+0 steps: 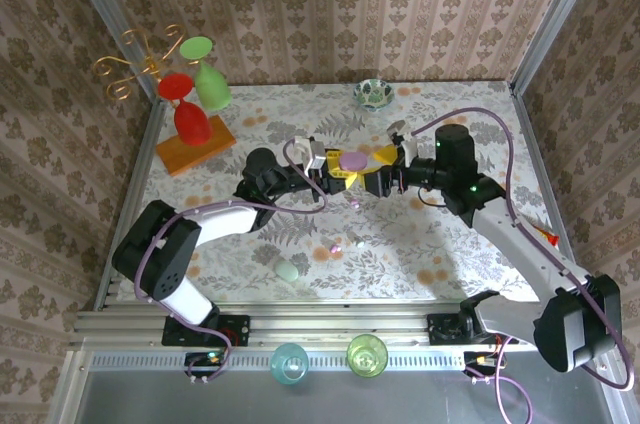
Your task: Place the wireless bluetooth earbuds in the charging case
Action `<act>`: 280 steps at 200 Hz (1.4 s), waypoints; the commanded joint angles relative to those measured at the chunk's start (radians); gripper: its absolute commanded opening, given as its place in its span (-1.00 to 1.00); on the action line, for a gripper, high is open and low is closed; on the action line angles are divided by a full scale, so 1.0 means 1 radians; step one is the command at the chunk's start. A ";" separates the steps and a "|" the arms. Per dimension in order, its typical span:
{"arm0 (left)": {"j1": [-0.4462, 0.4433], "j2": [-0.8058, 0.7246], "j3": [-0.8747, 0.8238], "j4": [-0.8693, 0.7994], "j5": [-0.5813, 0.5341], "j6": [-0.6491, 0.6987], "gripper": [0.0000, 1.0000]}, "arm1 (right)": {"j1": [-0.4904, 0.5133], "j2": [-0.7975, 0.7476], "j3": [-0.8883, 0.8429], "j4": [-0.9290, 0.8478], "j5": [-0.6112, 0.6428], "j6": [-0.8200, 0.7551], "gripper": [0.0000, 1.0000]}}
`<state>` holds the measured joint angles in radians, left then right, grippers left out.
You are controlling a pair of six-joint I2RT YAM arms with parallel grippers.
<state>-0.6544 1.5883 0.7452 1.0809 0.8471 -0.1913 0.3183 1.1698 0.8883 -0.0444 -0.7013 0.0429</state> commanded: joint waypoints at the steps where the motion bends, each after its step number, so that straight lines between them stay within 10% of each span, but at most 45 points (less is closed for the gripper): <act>1: -0.001 -0.032 -0.016 -0.001 0.053 -0.023 -0.56 | 0.011 0.019 0.045 -0.031 0.057 -0.081 0.63; 149: 0.000 -0.068 -0.055 0.027 0.099 -0.007 -0.59 | 0.009 0.053 0.104 -0.031 0.157 0.078 0.53; 227: 0.042 -0.049 -0.063 0.061 0.054 -0.018 -0.58 | -0.003 -0.061 0.018 0.079 0.037 0.109 0.86; 280: 0.108 -0.020 -0.085 0.156 0.056 -0.072 -0.59 | -0.021 -0.131 -0.035 -0.014 0.329 0.227 1.00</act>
<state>-0.5701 1.5574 0.6762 1.1595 0.9009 -0.2256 0.3103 1.0492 0.8734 -0.0040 -0.5377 0.2043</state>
